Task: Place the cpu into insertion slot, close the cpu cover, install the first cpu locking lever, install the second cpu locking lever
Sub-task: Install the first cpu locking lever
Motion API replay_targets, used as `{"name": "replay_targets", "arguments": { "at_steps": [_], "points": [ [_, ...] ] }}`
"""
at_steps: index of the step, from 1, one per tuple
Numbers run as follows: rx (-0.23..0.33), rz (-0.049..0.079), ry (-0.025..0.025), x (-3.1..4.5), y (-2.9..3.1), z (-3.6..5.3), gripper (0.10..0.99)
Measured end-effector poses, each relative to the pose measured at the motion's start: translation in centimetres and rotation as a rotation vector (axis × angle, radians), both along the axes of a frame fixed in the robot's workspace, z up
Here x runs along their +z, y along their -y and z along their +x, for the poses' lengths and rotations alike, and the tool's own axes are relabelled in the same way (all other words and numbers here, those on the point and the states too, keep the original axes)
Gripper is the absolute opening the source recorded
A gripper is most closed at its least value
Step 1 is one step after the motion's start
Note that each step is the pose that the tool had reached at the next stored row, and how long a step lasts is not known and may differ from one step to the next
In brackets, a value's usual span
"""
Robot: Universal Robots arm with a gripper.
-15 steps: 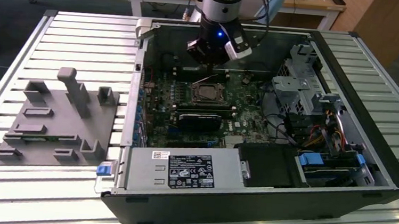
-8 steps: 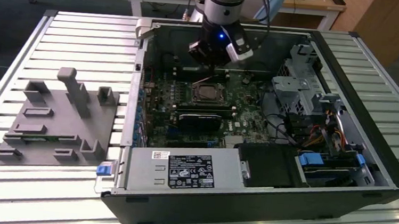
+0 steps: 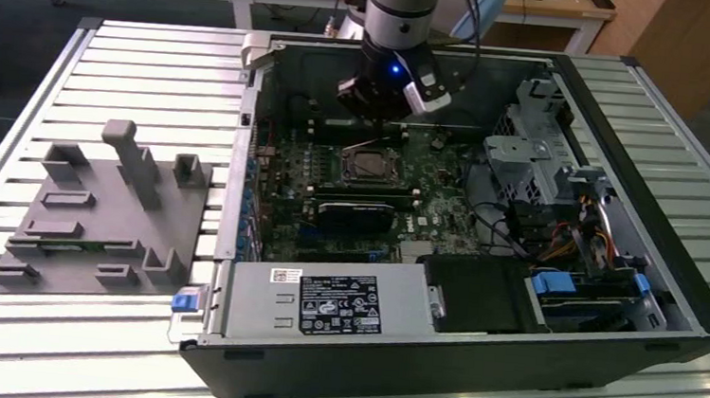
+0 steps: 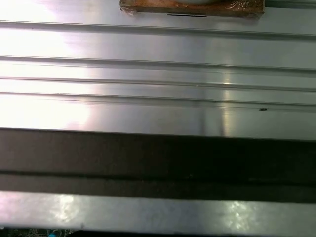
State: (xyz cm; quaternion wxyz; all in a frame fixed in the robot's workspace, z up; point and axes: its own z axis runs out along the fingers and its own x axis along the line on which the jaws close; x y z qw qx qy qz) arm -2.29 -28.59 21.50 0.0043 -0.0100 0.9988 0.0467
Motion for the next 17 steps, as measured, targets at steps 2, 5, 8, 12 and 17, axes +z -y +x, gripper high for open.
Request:
{"name": "replay_targets", "arguments": {
  "at_steps": [2, 5, 8, 12, 17],
  "points": [
    [0.000, 0.000, 0.0000, -0.16, 0.00, 0.10, 0.106],
    [0.000, 0.000, 0.0000, -0.45, 0.00, 0.24, 0.106],
    [0.000, -0.001, 0.0000, -0.71, 0.00, 0.34, 0.106],
    [0.000, -0.004, 0.0000, -0.97, 0.00, 0.41, 0.106],
    [0.000, -0.009, 0.0001, -1.16, 0.00, 0.48, 0.106]
  ]
}}
